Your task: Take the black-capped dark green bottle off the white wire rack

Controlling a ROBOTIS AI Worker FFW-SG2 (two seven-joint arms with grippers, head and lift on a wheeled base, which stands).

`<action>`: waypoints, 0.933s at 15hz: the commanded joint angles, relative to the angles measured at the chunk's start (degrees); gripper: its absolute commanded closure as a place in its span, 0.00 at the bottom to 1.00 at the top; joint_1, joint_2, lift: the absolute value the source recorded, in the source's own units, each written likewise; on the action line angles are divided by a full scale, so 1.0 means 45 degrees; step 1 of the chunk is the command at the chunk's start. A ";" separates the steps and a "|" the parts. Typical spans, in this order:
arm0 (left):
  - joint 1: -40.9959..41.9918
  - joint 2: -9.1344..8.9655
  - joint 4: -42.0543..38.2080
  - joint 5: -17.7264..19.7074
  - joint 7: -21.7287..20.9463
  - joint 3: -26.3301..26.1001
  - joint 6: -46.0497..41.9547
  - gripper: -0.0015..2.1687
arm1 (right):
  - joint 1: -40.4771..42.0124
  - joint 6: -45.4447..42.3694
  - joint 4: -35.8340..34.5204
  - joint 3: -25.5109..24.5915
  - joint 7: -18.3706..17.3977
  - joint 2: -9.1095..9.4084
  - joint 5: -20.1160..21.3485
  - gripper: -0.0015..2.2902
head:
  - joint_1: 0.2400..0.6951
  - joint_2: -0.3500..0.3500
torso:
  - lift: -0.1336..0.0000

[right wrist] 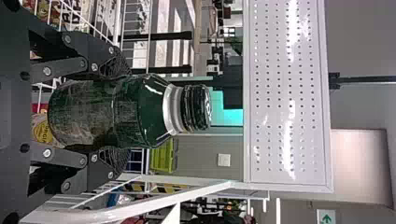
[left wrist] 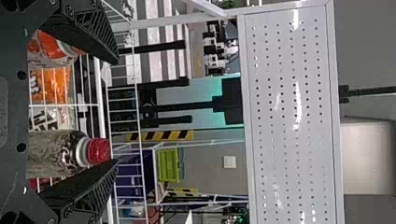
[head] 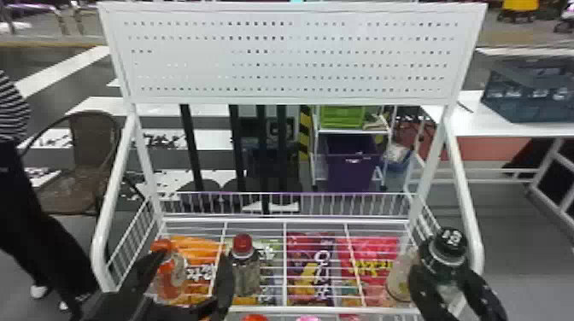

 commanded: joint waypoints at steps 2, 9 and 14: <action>-0.0079 0.0012 0.0149 0.0202 0.0022 0.0327 0.0000 0.07 | 0.0524 -0.0675 -0.0186 -0.0072 -0.0011 0.0061 -0.0280 0.73 | 0.57 0.50 | 1.00; 0.0018 -0.0027 0.0071 0.0242 0.0042 0.0581 0.0000 0.07 | 0.0622 -0.0831 -0.0186 -0.0072 0.0008 0.0100 -0.0299 0.73 | 0.57 0.50 | 1.00; 0.0136 -0.0027 -0.0085 0.0222 0.0042 0.0562 0.0000 0.07 | 0.0720 -0.0831 -0.0225 -0.0072 0.0008 0.0080 -0.0299 0.73 | 0.57 0.50 | 1.00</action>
